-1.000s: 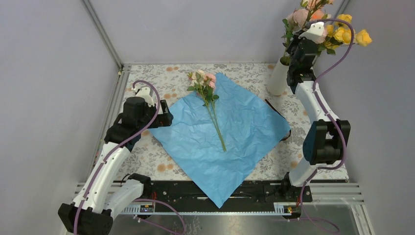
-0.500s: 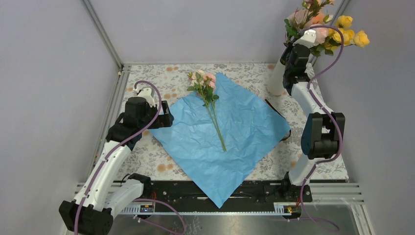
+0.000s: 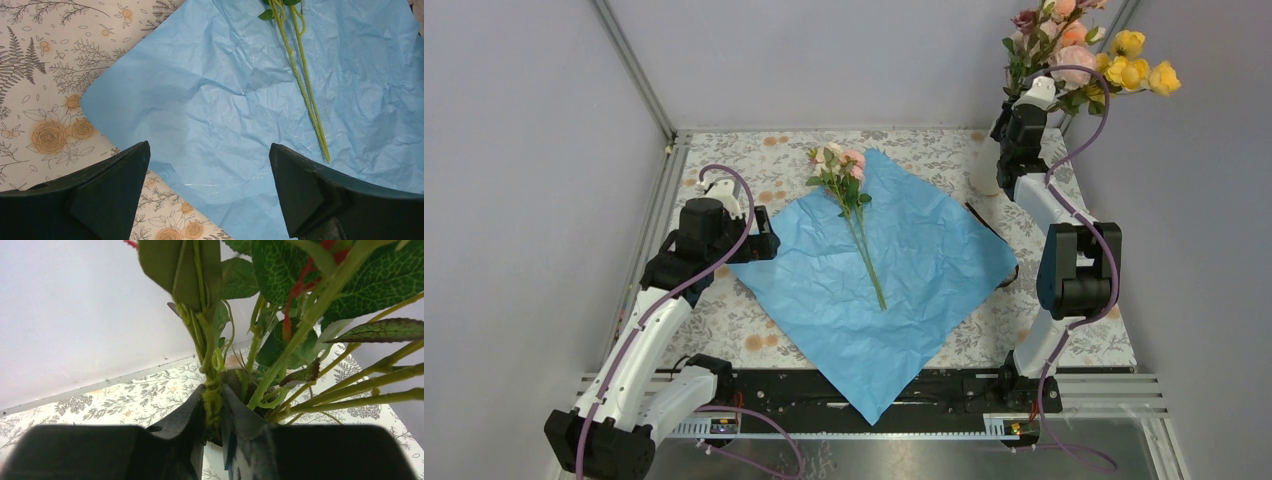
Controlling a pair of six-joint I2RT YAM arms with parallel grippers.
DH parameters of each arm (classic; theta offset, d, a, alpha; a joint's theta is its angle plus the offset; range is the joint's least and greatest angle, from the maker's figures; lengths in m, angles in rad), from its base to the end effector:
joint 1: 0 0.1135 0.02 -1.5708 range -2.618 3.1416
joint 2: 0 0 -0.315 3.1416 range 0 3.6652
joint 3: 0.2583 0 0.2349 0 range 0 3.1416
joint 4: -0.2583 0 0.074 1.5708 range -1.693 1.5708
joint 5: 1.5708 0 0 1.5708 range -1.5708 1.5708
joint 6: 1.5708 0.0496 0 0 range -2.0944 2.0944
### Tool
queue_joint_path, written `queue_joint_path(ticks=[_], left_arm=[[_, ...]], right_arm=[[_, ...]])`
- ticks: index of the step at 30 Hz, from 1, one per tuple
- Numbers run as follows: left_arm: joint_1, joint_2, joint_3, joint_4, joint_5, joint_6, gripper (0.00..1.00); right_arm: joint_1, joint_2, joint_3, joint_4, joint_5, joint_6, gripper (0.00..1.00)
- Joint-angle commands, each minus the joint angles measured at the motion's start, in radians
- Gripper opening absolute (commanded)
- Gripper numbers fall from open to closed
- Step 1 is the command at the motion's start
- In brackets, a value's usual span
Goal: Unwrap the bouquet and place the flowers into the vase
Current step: Insert the fake flower into the vase.
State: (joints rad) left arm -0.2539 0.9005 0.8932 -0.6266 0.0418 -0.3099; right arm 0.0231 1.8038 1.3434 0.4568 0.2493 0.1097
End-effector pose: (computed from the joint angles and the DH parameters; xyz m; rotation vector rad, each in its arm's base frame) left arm 0.1460 -0.0400 0.3455 -0.0388 2.2272 -0.3583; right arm 0.4451 -0.0020 0.3724 0.2626 1.5530 -0.0921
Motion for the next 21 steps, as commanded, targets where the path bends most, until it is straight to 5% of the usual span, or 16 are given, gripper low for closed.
queue_joint_path(ticks=[1, 12, 21], left_arm=[[0.005, 0.002, 0.003, 0.048, 0.029, 0.018, 0.99], [0.005, -0.014, -0.002, 0.047, 0.039, 0.018, 0.99], [0.005, -0.032, -0.006, 0.048, 0.042, 0.017, 0.99]], right_arm=[[-0.005, -0.019, 0.001, 0.021, 0.007, -0.004, 0.25], [-0.004, -0.118, -0.072, 0.025, -0.007, 0.012, 0.46], [-0.004, -0.23, -0.196, 0.052, -0.022, 0.058, 0.53]])
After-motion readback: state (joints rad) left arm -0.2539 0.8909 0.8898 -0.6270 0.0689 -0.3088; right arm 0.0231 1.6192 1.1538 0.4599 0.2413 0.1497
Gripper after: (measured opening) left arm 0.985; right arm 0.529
